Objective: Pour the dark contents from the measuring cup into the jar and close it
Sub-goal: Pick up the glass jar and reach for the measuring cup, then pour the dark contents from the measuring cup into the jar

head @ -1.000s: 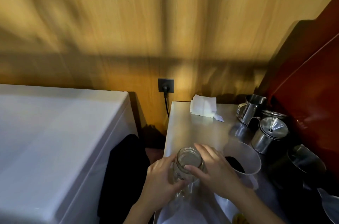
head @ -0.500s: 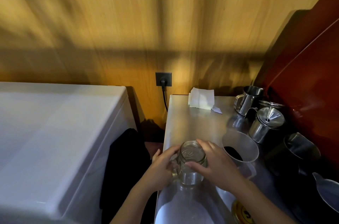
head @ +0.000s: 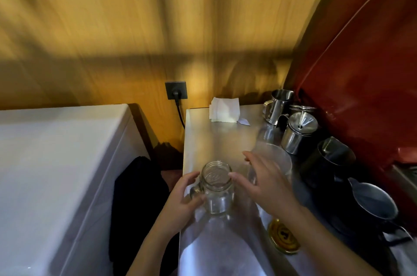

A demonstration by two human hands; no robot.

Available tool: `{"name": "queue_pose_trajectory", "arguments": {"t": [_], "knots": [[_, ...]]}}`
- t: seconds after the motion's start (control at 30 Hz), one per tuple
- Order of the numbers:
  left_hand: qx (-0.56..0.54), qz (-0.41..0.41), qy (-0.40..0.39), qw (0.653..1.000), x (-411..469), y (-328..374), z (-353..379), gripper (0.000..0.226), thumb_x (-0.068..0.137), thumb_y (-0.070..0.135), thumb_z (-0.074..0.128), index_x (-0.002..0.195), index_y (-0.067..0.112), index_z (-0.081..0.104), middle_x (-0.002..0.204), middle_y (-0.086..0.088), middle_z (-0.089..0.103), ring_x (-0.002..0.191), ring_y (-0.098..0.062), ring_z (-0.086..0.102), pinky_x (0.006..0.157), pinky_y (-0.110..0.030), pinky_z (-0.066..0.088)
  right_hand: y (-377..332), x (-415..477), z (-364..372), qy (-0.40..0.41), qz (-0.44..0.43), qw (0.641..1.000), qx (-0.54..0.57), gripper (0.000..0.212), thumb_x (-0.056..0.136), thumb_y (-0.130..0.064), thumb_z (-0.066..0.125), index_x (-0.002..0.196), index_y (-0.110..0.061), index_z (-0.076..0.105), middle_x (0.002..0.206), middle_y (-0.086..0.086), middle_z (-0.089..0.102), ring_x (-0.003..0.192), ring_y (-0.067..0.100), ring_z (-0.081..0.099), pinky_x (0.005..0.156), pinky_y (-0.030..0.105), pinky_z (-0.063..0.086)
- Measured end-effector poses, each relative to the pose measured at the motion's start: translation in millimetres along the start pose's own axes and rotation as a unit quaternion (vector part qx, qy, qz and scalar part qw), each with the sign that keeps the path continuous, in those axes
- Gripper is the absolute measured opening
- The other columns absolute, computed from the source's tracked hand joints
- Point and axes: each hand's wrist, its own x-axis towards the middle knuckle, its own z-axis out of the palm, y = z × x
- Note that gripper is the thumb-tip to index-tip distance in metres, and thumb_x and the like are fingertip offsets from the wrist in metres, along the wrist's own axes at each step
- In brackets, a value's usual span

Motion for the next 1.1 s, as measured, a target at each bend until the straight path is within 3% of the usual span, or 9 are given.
{"name": "queue_pose_trajectory", "arguments": {"t": [0.17,0.23,0.33,0.4,0.6,0.7,0.83,1.0,1.1], "knots": [[-0.035,0.011,-0.002,0.999,-1,-3,7,0.058,0.076,0.005,0.076,0.121,0.027,0.048,0.118,0.016,0.054,0.099,0.026,0.052,0.076,0.004,0.041,28,-16,-12,0.161,0.082,0.982,-0.054,0.057,0.077,-0.056,0.054,0.115,-0.014,0.052,0.108,0.007,0.062,0.103,0.025,0.053,0.089,0.038,0.026],[-0.047,0.011,0.002,0.999,1,-3,11,0.061,0.074,0.0,0.076,0.121,0.025,0.047,0.116,0.017,0.053,0.096,0.026,0.053,0.074,0.005,0.041,39,-24,-15,0.177,0.149,0.971,-0.065,0.062,0.075,-0.056,0.056,0.118,-0.012,0.05,0.106,0.011,0.062,0.102,0.028,0.053,0.086,0.04,0.029],[-0.055,0.016,0.006,0.998,5,-3,16,0.062,0.074,-0.001,0.075,0.124,0.021,0.047,0.116,0.014,0.054,0.1,0.015,0.055,0.075,0.003,0.041,53,-36,-14,0.111,0.235,0.963,-0.076,0.065,0.075,-0.062,0.056,0.117,-0.012,0.05,0.112,0.009,0.059,0.108,0.026,0.048,0.088,0.041,0.024],[-0.057,0.017,0.005,0.998,7,-4,18,0.061,0.075,-0.002,0.074,0.126,0.018,0.047,0.116,0.012,0.055,0.097,0.017,0.056,0.076,0.002,0.043,59,-42,-12,0.046,0.258,0.962,-0.074,0.052,0.077,-0.06,0.055,0.107,-0.018,0.055,0.106,0.002,0.058,0.106,0.021,0.046,0.084,0.036,0.019],[-0.06,0.009,0.008,0.998,5,-6,22,0.063,0.077,-0.001,0.073,0.131,0.016,0.046,0.116,0.014,0.056,0.094,0.022,0.057,0.076,0.001,0.045,59,-45,-19,-0.007,0.291,0.956,0.04,0.016,0.085,-0.025,0.06,0.071,-0.018,0.053,0.072,-0.003,0.055,0.086,0.02,0.045,0.077,0.033,0.022],[-0.054,0.011,0.012,0.998,4,-4,20,0.061,0.077,0.0,0.074,0.127,0.022,0.046,0.115,0.017,0.055,0.094,0.022,0.056,0.074,0.002,0.044,55,-42,-30,0.021,0.293,0.944,0.152,0.015,0.086,-0.012,0.056,0.072,-0.007,0.053,0.066,0.007,0.057,0.076,0.024,0.05,0.073,0.035,0.036],[-0.043,0.006,-0.003,0.999,2,-2,18,0.066,0.074,0.0,0.077,0.127,0.023,0.045,0.116,0.016,0.054,0.094,0.024,0.054,0.074,0.003,0.042,47,-29,-39,0.09,0.299,0.869,0.383,0.012,0.087,-0.001,0.057,0.075,0.002,0.057,0.065,0.012,0.054,0.058,0.013,0.052,0.05,0.017,0.042],[-0.007,0.013,-0.012,1.0,2,7,19,0.076,0.068,0.011,0.085,0.121,0.041,0.04,0.123,0.013,0.049,0.114,-0.002,0.049,0.099,-0.021,0.038,52,-21,-48,0.08,0.202,0.885,0.413,0.017,0.09,-0.012,0.053,0.084,0.002,0.06,0.072,0.01,0.058,0.067,0.015,0.054,0.058,0.021,0.042],[0.008,0.026,-0.004,1.0,5,13,22,0.074,0.059,0.024,0.088,0.11,0.05,0.042,0.118,0.022,0.05,0.11,0.008,0.052,0.092,-0.01,0.04,53,-17,-55,0.043,0.165,0.885,0.434,0.023,0.092,-0.025,0.045,0.091,-0.008,0.06,0.074,-0.003,0.065,0.07,0.008,0.059,0.062,0.018,0.046]]}}
